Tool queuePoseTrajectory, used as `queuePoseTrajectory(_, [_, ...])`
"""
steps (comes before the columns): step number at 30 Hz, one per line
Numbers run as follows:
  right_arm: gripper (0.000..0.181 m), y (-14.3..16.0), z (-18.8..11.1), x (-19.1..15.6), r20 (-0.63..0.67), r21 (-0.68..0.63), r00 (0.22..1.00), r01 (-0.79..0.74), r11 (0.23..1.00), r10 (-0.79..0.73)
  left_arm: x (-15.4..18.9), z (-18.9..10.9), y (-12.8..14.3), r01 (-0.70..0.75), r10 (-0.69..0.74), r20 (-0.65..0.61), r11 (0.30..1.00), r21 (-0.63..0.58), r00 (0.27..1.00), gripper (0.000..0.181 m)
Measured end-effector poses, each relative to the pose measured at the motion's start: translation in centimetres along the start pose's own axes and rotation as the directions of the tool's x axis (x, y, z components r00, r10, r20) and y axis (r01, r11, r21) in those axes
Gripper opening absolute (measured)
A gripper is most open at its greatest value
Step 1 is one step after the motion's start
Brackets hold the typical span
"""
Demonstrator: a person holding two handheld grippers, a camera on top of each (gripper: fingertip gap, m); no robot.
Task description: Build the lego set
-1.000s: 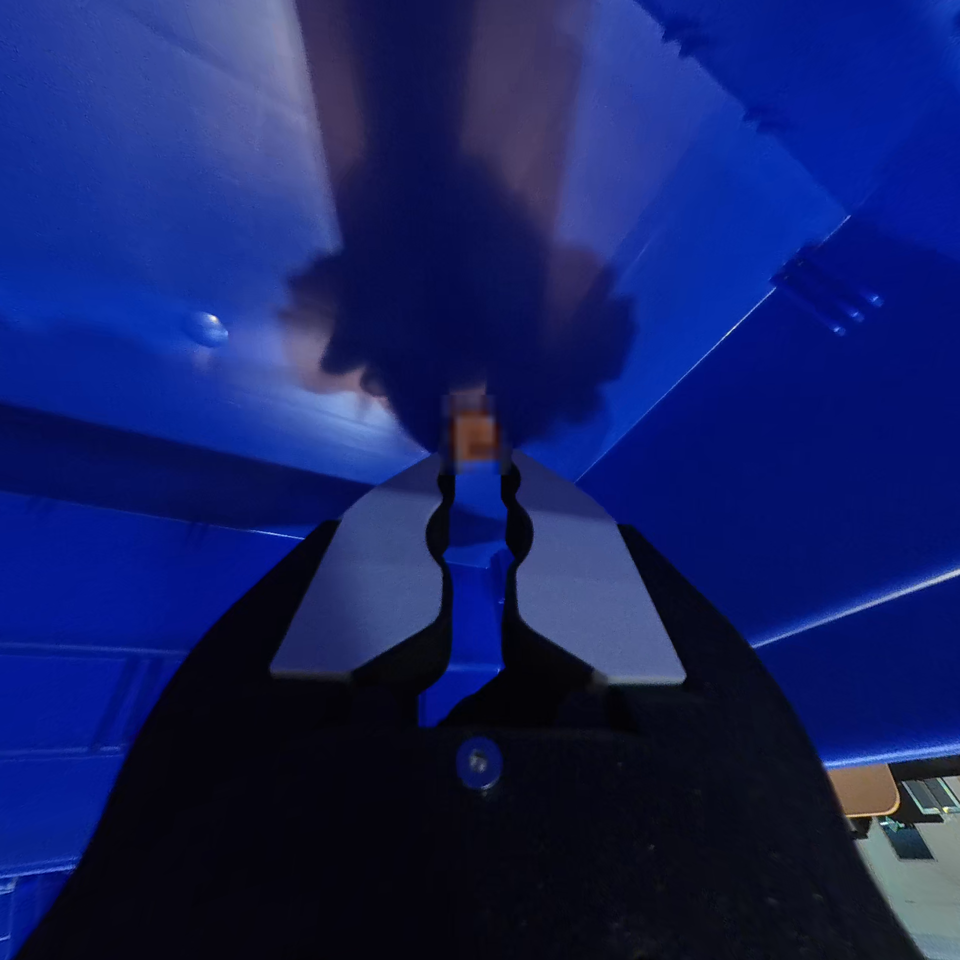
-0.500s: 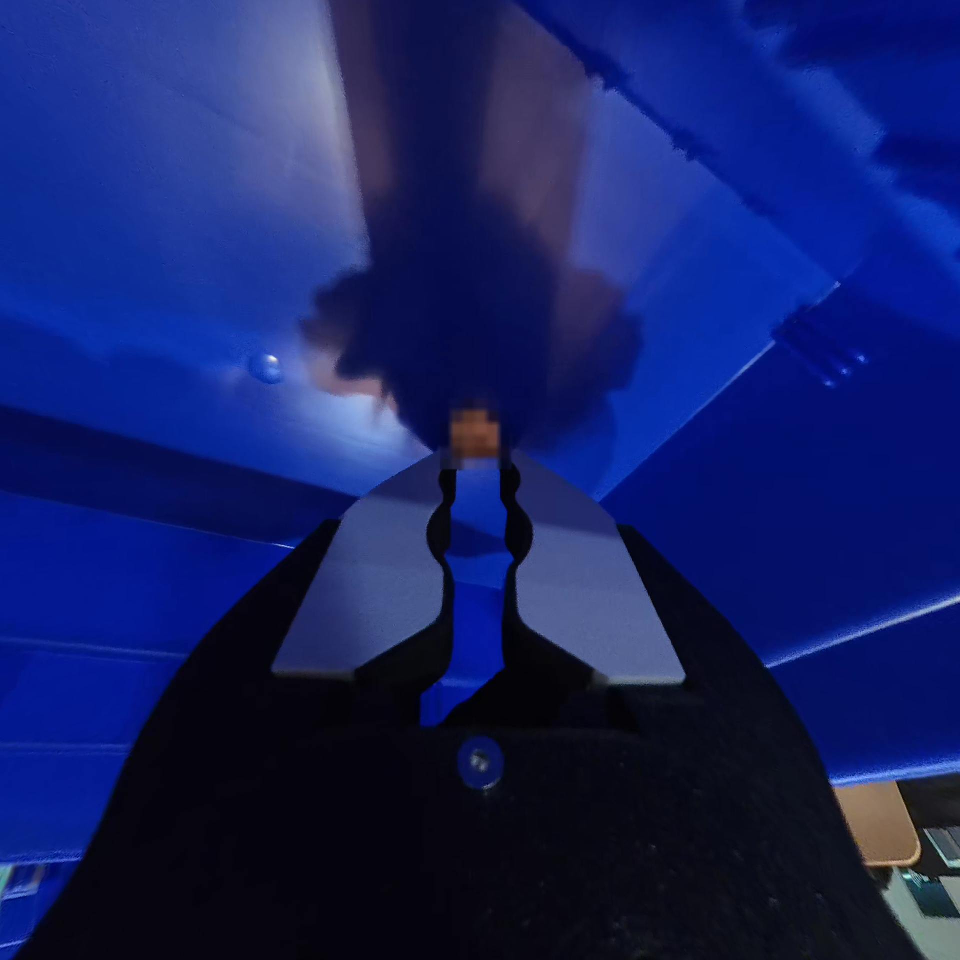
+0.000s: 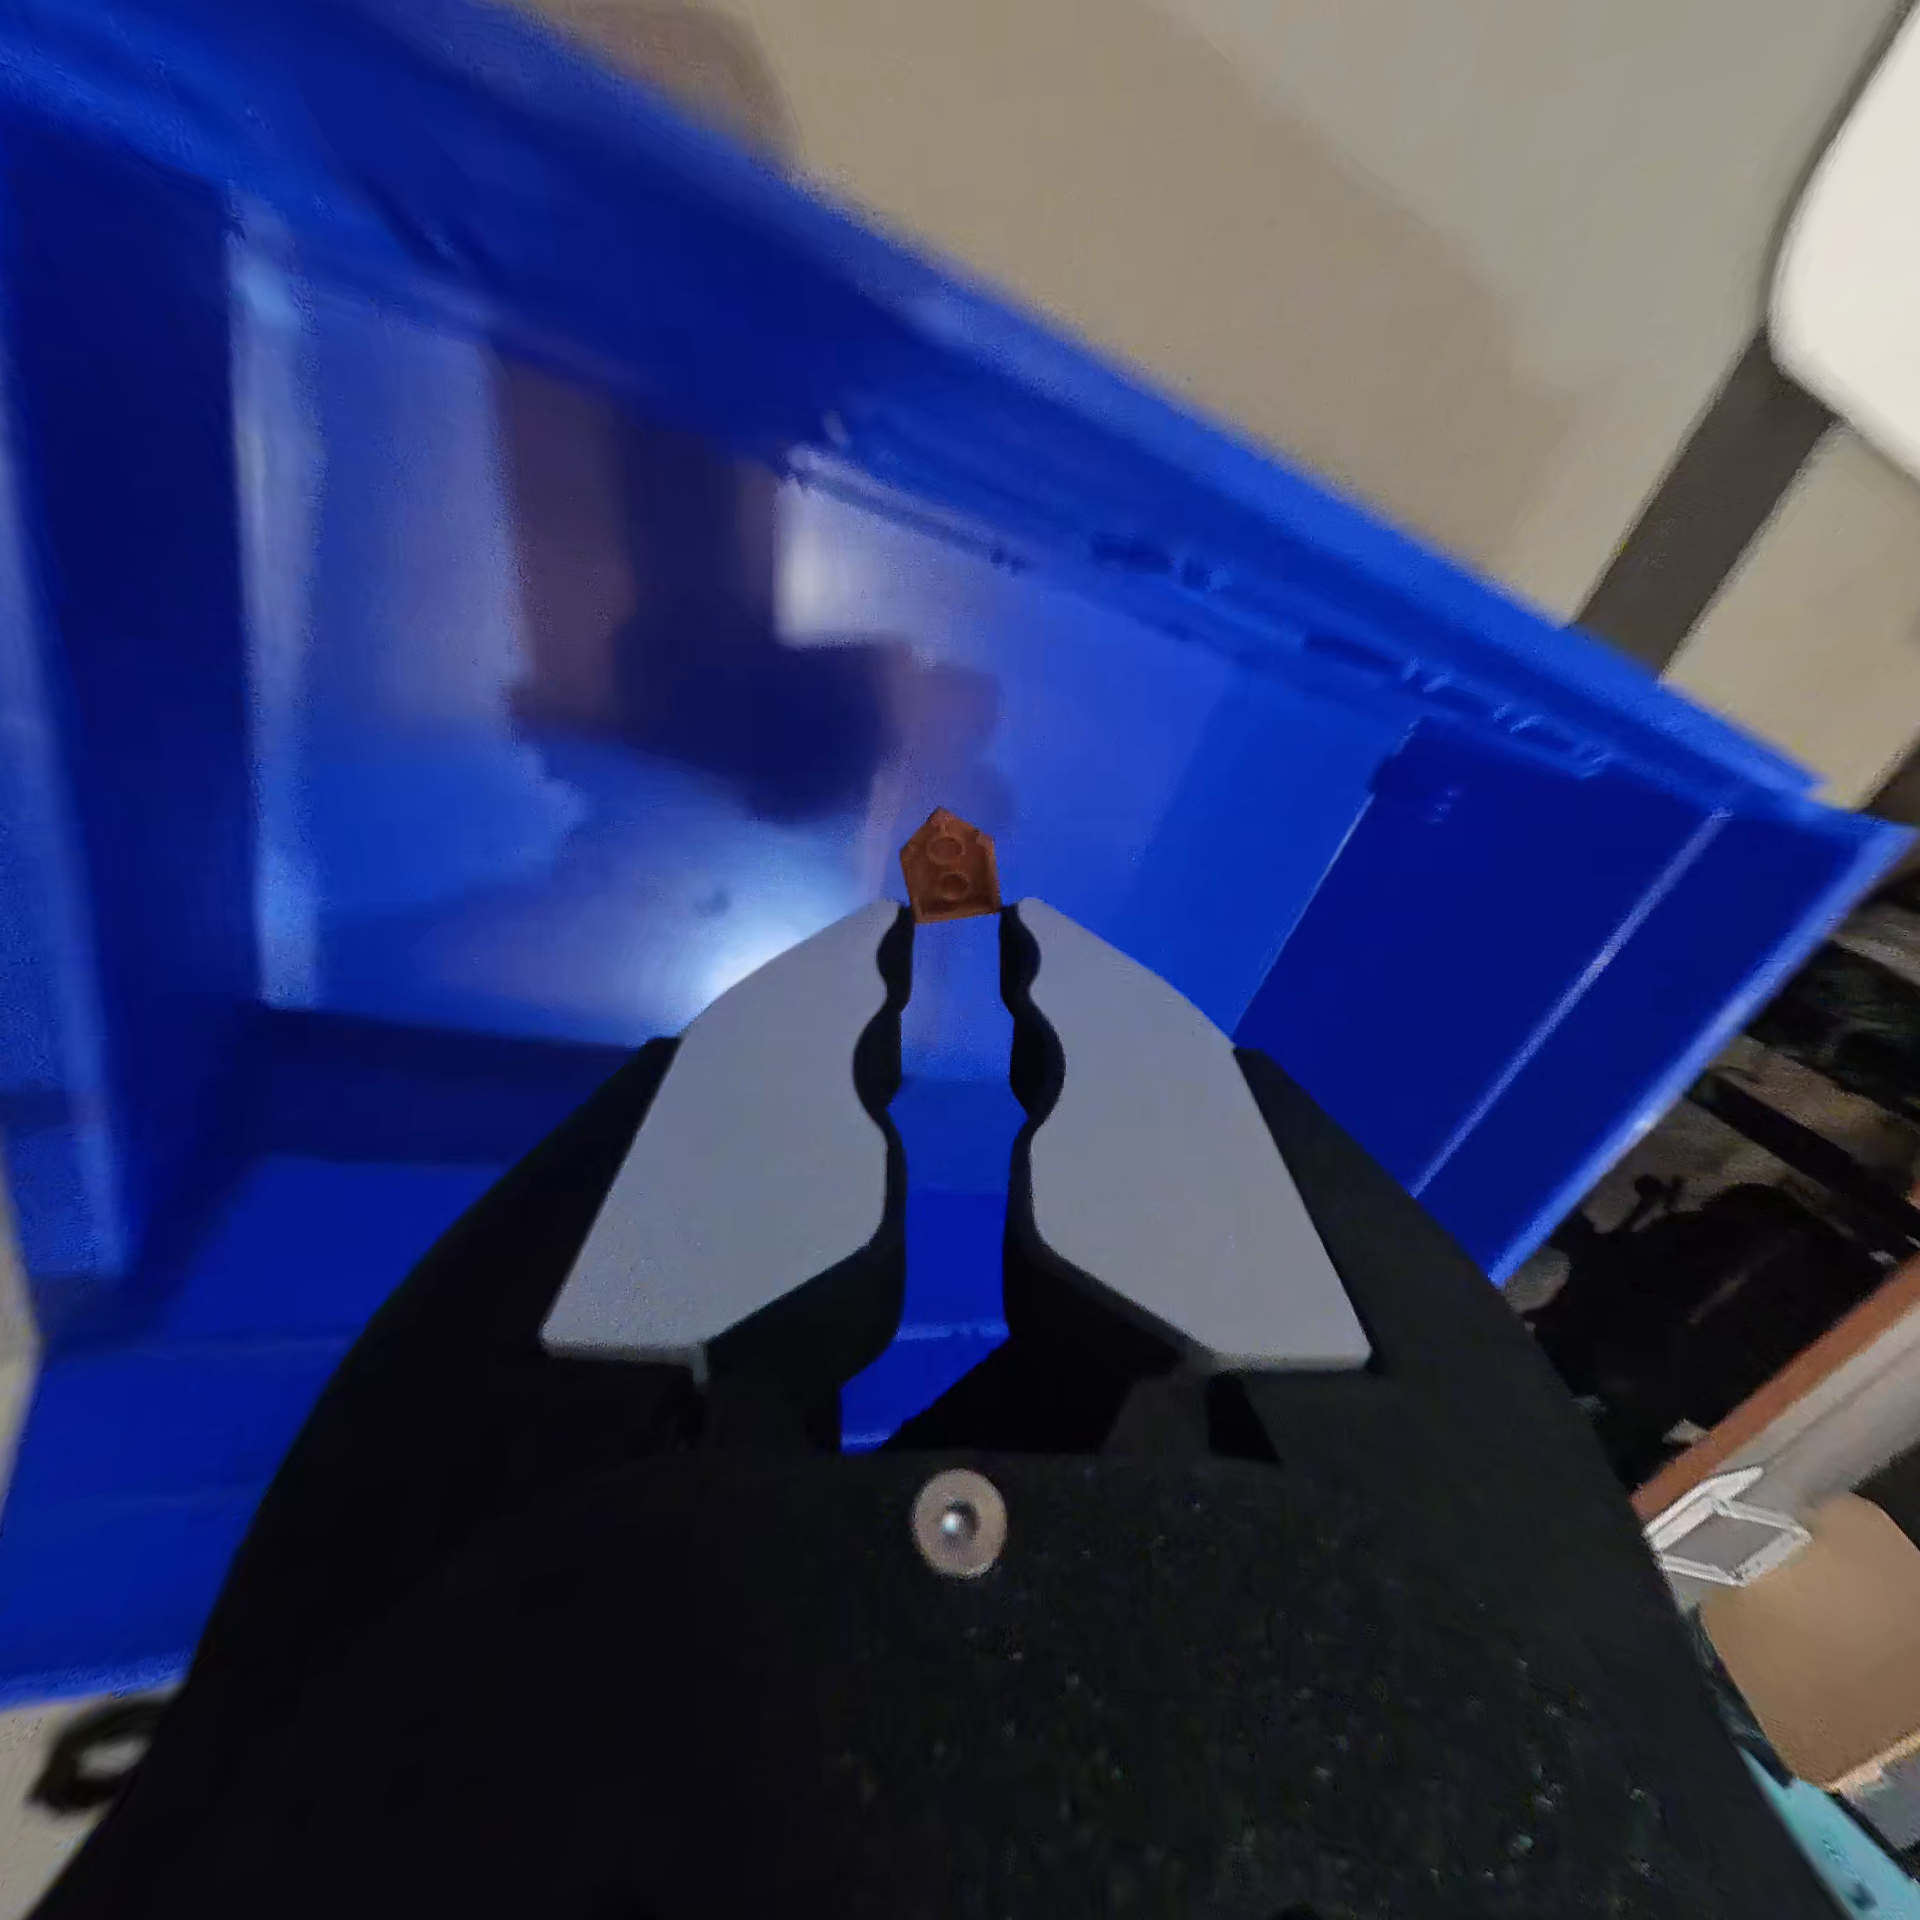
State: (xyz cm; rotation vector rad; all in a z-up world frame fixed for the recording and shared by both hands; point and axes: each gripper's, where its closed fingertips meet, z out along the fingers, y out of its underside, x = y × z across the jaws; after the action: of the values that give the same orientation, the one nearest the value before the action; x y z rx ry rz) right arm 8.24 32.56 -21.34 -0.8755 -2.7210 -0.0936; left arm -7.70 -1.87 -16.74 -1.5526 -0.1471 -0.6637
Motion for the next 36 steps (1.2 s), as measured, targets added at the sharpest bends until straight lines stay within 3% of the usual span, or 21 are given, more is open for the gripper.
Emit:
queuePoseTrajectory(7, [0.016, -7.8, -6.1, -3.9, -0.35, 0.169, 0.92, -0.124, 0.978, 0.177, 3.1, 2.3, -0.3, 0.099, -0.112, -0.193, 0.992, -0.076, 0.975, 0.058])
queuePoseTrajectory(11, [0.016, -13.6, -9.6, -6.1, -0.438, 0.391, 0.842, -0.137, 0.91, 0.315, 4.0, 3.1, -0.9, 0.24, -0.26, -0.268, 0.965, -0.105, 0.928, 0.058])
queuePoseTrajectory(15, [0.016, -20.0, -11.0, -7.0, -0.528, 0.542, 0.764, -0.034, 0.84, 0.371, 4.5, 3.5, -0.1, 0.339, -0.377, -0.278, 0.924, -0.175, 0.884, 0.056])
queuePoseTrajectory(20, [0.016, -26.5, -10.6, -6.8, -0.598, 0.676, 0.661, 0.112, 0.728, 0.454, 5.5, 3.5, 0.0, 0.353, -0.4, -0.269, 0.912, -0.207, 0.876, 0.055])
queuePoseTrajectory(29, [0.015, -30.3, -9.9, -5.5, -0.685, 0.69, 0.533, 0.257, 0.676, 0.497, 4.1, 3.7, -1.5, 0.447, -0.459, -0.229, 0.888, -0.106, 0.858, 0.055])
queuePoseTrajectory(36, [0.015, -31.2, -9.5, -6.1, -0.752, 0.635, 0.48, 0.344, 0.691, 0.452, 4.6, 4.2, -0.5, 0.505, -0.534, -0.253, 0.845, -0.174, 0.806, 0.053])
